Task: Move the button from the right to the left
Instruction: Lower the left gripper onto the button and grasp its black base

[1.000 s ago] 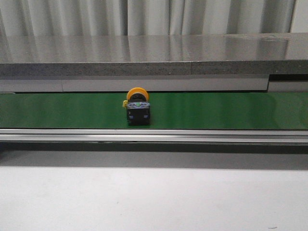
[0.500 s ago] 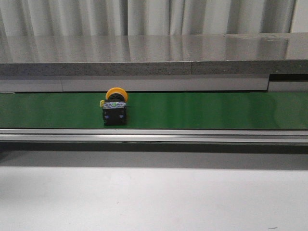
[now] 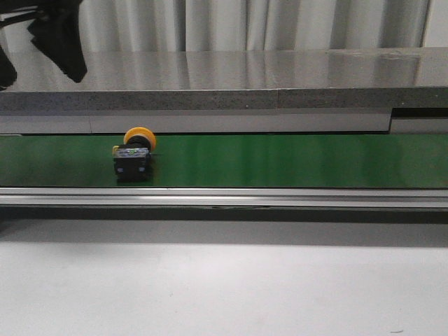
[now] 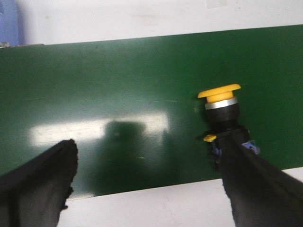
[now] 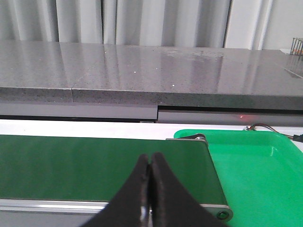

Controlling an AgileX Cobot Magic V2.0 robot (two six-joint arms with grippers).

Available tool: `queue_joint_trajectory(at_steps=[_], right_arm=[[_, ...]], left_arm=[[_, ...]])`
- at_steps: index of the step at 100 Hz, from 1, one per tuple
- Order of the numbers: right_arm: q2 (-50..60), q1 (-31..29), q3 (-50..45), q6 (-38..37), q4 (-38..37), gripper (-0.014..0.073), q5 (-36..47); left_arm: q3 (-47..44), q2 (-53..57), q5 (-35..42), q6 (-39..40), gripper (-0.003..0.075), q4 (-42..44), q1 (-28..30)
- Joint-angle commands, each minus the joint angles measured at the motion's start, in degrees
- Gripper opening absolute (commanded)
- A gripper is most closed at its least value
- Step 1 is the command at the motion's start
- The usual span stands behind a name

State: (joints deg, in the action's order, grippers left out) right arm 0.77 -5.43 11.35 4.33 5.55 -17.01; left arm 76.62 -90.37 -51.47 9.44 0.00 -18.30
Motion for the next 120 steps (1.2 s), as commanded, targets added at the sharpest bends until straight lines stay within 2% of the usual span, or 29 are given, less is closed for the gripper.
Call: queue_joint_trajectory(at_steps=[1,28,96,108,120], right_arm=[[-0.19,-0.1,1.45,0.48,0.37,-0.0067,4.47],[-0.19,-0.1,1.45,0.48,0.37,-0.0067,4.47],[-0.19,-0.1,1.45,0.48,0.37,-0.0067,4.47],[-0.19,-0.1,1.45,0.48,0.37,-0.0067,4.47],[-0.19,-0.1,1.45,0.48,0.37,-0.0067,4.47]], left_arm=[[2.7,0.31,0.89,4.07,0.0599,2.2,-1.41],[2.76,-3.15,-1.02,8.83,0.0599,1.96,-2.09],[2.76,-10.96,-1.76,8.82,0.0593,1.5,-1.97],[2.76,-11.86,-1.91,8.82,0.0494,1.5,-1.97],[2.76,-11.89,-1.91,8.82,0.0305,1.5,-1.97]])
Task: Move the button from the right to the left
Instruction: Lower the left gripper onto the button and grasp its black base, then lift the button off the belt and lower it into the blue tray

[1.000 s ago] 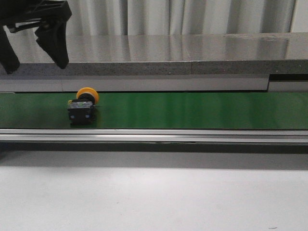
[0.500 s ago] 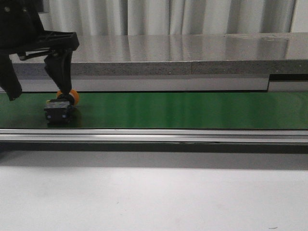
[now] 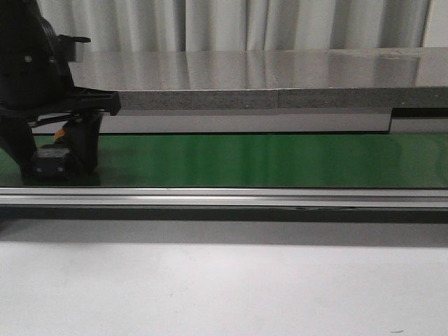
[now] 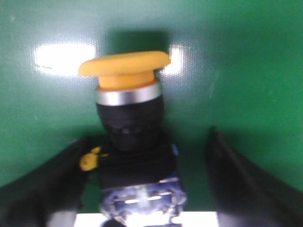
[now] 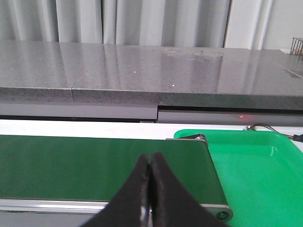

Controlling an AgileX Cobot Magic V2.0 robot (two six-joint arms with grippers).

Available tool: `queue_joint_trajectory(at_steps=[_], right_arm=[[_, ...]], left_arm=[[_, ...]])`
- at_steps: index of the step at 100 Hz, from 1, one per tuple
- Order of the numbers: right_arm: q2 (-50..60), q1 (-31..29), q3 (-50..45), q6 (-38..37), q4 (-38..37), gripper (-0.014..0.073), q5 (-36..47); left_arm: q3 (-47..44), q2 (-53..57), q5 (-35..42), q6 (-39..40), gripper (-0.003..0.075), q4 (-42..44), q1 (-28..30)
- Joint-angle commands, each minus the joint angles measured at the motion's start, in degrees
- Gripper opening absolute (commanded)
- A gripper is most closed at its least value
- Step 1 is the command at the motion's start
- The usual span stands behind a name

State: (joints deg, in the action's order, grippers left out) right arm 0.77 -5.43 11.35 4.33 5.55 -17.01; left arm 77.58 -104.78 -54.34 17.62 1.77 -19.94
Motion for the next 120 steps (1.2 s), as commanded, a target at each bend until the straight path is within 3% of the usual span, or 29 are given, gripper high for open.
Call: queue_joint_trajectory(at_steps=[1,14,57,81,120], right_arm=[[-0.19,-0.1,1.45,0.48,0.37,-0.0067,4.47],[-0.19,-0.1,1.45,0.48,0.37,-0.0067,4.47],[-0.19,-0.1,1.45,0.48,0.37,-0.0067,4.47],[-0.19,-0.1,1.45,0.48,0.37,-0.0067,4.47],[-0.19,-0.1,1.45,0.48,0.37,-0.0067,4.47]], left_arm=[[1.8,2.53,0.96,0.65,0.0295,-0.27,-0.33],[1.8,2.53,0.96,0.65,0.0185,-0.27,-0.33],[1.8,7.63,-0.81,0.65,0.0185,2.24,1.85],[1.8,10.43,-1.75,-3.79,0.0185,2.65,11.7],[1.8,10.43,-8.76,-20.25,0.0185,2.88,30.1]])
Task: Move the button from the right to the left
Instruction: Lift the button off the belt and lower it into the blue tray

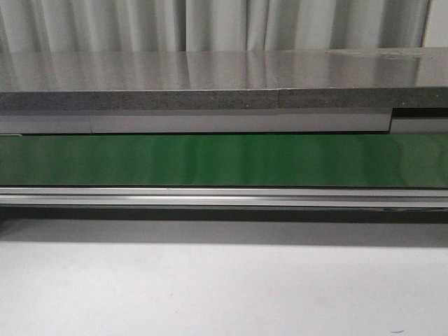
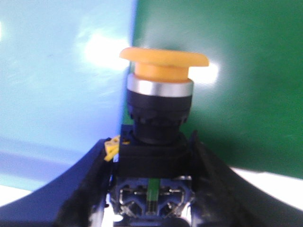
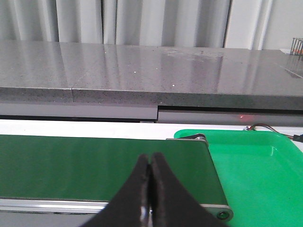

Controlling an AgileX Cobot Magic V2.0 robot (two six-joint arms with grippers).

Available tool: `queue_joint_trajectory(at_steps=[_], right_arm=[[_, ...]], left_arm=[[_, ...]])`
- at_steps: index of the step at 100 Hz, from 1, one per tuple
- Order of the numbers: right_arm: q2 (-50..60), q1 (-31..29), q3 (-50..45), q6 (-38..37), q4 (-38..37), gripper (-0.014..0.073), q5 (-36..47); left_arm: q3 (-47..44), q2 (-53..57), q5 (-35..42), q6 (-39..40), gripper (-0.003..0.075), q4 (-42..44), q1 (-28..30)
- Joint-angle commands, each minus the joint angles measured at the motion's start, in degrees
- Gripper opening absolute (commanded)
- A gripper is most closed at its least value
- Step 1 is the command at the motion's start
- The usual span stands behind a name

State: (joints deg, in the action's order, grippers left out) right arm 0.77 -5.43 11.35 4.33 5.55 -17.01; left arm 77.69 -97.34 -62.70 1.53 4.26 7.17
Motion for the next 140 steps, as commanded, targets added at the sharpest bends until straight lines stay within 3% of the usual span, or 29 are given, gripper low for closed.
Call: queue_joint_trajectory(at_steps=[1,21,35,94,101,119,140], right_arm=[[-0.19,-0.1,1.45,0.48,0.37,-0.0067,4.47],[-0.19,-0.1,1.45,0.48,0.37,-0.0067,4.47],[-0.19,-0.1,1.45,0.48,0.37,-0.0067,4.47],[-0.19,-0.1,1.45,0.48,0.37,-0.0067,4.47],[-0.19,-0.1,1.45,0.48,0.37,-0.0067,4.47],[-0.19,-0.1,1.45,0.48,0.37,-0.0067,4.47],[-0.19,-0.1,1.45,0.48,0.37,-0.0067,4.47]], left_arm=[[1.69,2.98,-0.39,-4.89,0.0185,0.38,3.54],[1.69,2.65,4.02,-14.78,0.0187,0.38,9.57],[1.69,0.65,8.91,-14.77,0.0187,0.38,12.02],[1.69,-11.45,12.35,-14.77,0.0196,-0.05,12.55],[1.69,-11.45,12.47,-14.77,0.0238,-0.2,12.55],[1.69,-11.45,12.47,-14.77,0.044,-0.2,12.55],[1.69,-11.34,12.98,-14.77,0.0452,0.62,12.55]])
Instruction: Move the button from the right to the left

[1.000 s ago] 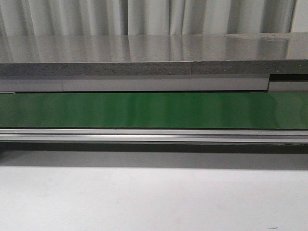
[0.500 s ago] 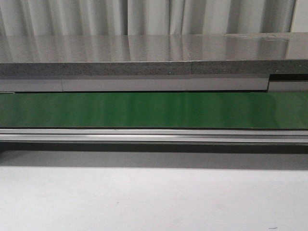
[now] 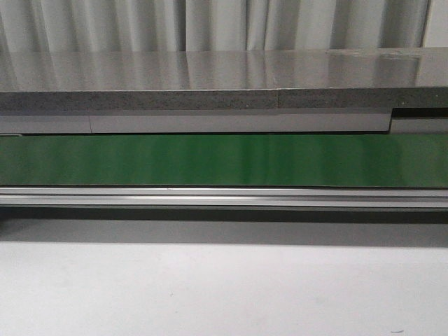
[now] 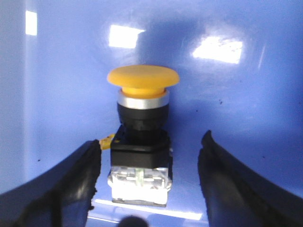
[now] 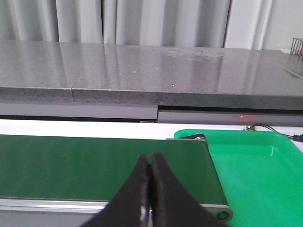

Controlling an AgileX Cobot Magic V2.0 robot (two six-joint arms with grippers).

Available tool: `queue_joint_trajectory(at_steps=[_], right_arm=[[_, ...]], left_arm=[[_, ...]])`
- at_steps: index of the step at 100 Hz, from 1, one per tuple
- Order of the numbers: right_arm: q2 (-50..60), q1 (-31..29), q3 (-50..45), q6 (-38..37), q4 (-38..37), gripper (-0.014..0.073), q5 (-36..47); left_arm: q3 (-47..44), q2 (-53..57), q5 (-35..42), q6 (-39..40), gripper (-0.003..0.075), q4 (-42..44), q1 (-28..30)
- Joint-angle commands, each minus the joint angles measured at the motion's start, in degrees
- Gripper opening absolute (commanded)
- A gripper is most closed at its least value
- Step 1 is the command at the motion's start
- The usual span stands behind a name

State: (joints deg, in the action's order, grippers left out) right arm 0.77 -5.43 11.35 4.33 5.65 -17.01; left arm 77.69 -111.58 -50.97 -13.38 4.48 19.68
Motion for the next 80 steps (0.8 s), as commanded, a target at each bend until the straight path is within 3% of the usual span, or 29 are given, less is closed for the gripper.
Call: queue_joint_trajectory(at_steps=[1,17,24,34,46,80], right_arm=[[-0.19,-0.1,1.45,0.48,0.27,-0.0067,4.47],[-0.19,-0.1,1.45,0.48,0.27,-0.0067,4.47],[-0.19,-0.1,1.45,0.48,0.27,-0.0067,4.47],[-0.19,-0.1,1.45,0.48,0.27,-0.0067,4.47],[-0.19,-0.1,1.45,0.48,0.27,-0.0067,4.47],[-0.19,-0.1,1.45,0.48,0.27,-0.0067,4.47]], left_arm=[[1.69,2.91,1.25,0.15,0.0452,0.4,0.04],[4.56,3.28,0.29,0.6,0.0445,-0.08,0.04],[6.33,3.83,0.3,1.06,0.04,-2.43,0.04],[8.26,5.59,0.65,1.69,0.024,-4.86,-0.22],[9.31,8.66,2.35,1.69,-0.0019,-4.97,-1.49],[9.2,17.93,4.93,1.69,-0.002,-9.77,-10.11]])
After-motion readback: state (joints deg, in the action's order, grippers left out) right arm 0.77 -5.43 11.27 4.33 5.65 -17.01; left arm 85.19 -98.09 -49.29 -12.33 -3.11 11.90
